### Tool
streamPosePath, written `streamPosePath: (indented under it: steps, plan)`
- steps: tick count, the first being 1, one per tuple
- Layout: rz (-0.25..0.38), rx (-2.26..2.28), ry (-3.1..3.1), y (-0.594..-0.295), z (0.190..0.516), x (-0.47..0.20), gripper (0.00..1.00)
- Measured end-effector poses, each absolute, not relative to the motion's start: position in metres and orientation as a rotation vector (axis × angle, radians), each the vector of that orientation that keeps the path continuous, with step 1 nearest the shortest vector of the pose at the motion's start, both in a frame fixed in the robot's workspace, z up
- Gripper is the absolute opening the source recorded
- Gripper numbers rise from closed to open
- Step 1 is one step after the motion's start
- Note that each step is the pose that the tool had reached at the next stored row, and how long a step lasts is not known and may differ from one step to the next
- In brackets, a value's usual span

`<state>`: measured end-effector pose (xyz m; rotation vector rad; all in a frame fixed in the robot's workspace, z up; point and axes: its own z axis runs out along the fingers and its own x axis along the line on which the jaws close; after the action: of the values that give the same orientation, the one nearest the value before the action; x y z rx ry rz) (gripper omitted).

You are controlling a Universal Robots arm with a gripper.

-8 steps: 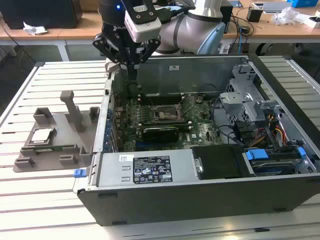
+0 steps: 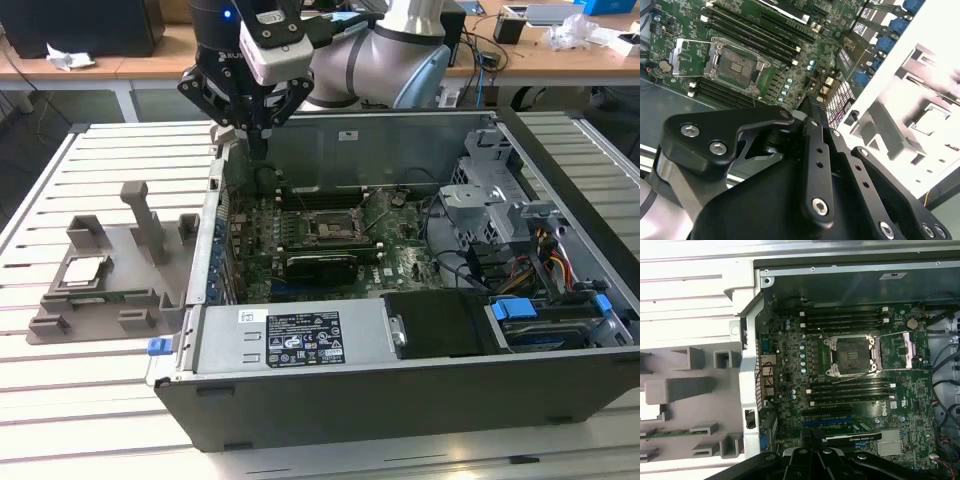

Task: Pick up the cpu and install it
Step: 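Reach for the cpu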

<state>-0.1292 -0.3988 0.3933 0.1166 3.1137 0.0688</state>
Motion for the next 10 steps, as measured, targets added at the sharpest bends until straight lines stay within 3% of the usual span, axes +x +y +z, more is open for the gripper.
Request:
streamPosePath:
  steps: [10]
  plan:
    - [0.069, 0.117, 3.114, -0.399, 0.393, -0.143, 0.11]
